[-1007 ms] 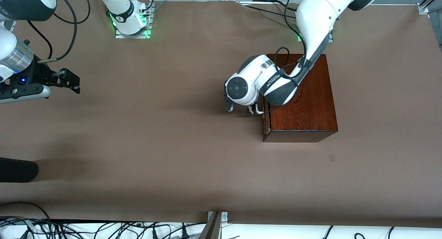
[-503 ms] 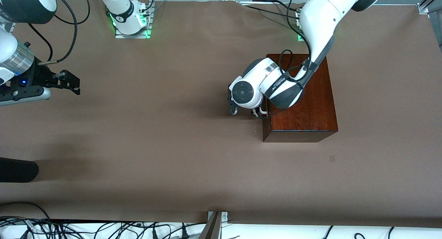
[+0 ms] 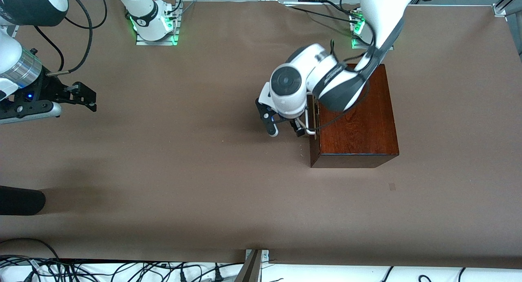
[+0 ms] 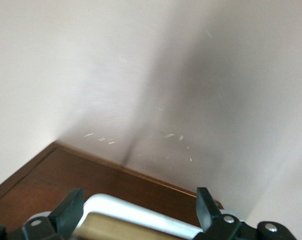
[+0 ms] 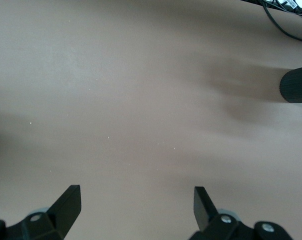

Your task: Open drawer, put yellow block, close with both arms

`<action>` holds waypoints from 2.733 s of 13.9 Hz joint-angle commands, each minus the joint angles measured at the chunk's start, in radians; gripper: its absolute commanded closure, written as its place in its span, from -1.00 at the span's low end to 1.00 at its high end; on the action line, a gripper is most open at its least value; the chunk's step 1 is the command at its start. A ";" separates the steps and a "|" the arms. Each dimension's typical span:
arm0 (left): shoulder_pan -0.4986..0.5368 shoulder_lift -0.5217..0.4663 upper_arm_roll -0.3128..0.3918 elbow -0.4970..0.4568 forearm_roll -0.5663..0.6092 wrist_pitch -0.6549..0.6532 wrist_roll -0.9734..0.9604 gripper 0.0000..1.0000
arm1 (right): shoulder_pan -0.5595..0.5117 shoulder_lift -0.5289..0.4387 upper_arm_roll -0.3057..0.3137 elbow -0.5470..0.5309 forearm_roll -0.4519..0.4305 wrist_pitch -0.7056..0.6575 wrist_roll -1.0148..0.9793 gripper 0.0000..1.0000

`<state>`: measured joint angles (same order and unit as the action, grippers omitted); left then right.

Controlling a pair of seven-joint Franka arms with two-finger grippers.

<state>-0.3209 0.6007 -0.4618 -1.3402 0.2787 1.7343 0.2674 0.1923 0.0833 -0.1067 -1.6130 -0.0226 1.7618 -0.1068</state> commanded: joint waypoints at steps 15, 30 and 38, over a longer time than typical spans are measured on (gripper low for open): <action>0.537 -0.345 0.115 -0.066 -0.240 -0.094 -0.060 -1.00 | 0.002 0.000 0.009 0.008 0.010 0.015 0.012 -1.00; 0.375 -0.644 0.374 -0.389 -0.273 -0.096 -0.275 -1.00 | 0.002 -0.002 0.009 0.007 0.012 0.007 0.015 -1.00; 0.299 -0.618 0.445 -0.367 -0.283 -0.096 -0.284 -1.00 | 0.006 -0.008 0.018 0.005 0.012 -0.018 0.019 -1.00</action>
<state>-0.0072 -0.0191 -0.0331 -1.7071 0.0192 1.6288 -0.0100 0.1980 0.0847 -0.0922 -1.6111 -0.0220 1.7596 -0.1029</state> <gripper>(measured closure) 0.000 0.000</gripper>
